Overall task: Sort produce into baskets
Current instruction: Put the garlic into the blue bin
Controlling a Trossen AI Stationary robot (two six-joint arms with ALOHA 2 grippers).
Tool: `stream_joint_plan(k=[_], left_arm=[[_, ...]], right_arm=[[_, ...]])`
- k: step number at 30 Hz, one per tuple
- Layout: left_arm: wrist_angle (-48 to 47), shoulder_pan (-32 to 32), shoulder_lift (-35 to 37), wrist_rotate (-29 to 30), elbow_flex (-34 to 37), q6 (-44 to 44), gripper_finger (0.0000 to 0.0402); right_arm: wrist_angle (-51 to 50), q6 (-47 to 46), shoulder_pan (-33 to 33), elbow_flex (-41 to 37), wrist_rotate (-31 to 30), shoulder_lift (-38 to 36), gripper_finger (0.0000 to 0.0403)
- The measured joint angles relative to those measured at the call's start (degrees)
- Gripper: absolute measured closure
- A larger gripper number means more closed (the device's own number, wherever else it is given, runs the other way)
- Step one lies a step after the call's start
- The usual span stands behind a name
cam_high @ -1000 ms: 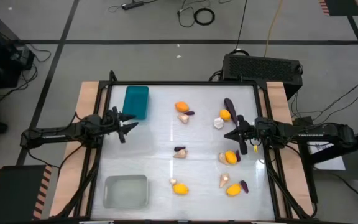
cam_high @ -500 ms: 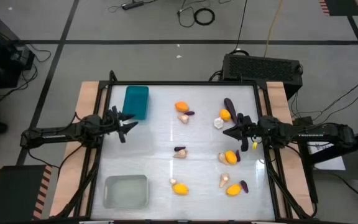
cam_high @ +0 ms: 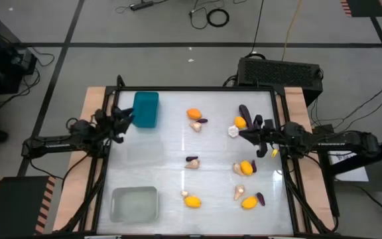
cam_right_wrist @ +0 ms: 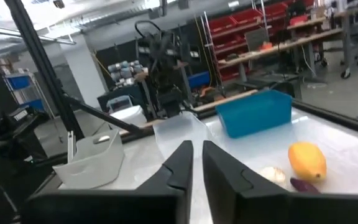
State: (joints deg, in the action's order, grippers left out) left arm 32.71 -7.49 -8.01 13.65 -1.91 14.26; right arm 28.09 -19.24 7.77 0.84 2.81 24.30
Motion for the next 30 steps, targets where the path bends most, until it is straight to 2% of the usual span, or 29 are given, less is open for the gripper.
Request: stream_joint_plan(k=[3, 6, 9, 12, 16, 21, 25, 28, 30], left_arm=[[2.0, 0.0, 0.0, 0.0, 0.0, -0.4, 0.0198], [2.0, 0.0, -0.2, 0.4, 0.0, -6.2, 0.0198], [2.2, 0.0, -0.6, 3.9, -0.1, -9.0, 0.0198], [-1.9, 0.0, -1.7, 4.0, -2.0, -13.2, 0.0198], [-10.0, 0.0, -5.1, 3.4, -6.2, -16.5, 0.0198], [-15.7, 0.0, -11.7, 3.1, -11.1, -17.7, 0.0198], [-15.2, 0.0, -17.4, 3.1, -13.1, -18.2, 0.0198], [-15.2, 0.0, -21.2, 3.1, -14.7, -18.2, 0.0198], [-15.2, 0.0, -23.3, 3.1, -15.6, -18.2, 0.0198]], right_arm=[[0.3, -2.1, 0.0, 0.0, -1.7, 1.8, 0.0344], [-1.2, -2.8, 0.0, 1.0, -3.0, 4.0, 0.032], [-5.2, -2.8, 0.0, 4.4, -3.0, 6.6, 0.03], [-14.4, -2.8, 0.0, 10.4, -3.0, 9.8, 0.0286], [-32.5, -2.0, 0.0, 21.0, -5.8, 15.9, 0.0282], [-49.7, 4.5, 0.0, 33.4, -11.3, 26.3, 0.0282], [-53.8, 15.7, 0.0, 41.0, -11.7, 34.6, 0.0267], [-54.8, 23.1, 0.0, 44.3, -11.7, 40.3, 0.0237], [-56.3, 24.3, 0.2, 46.1, -11.8, 43.7, 0.0209]])
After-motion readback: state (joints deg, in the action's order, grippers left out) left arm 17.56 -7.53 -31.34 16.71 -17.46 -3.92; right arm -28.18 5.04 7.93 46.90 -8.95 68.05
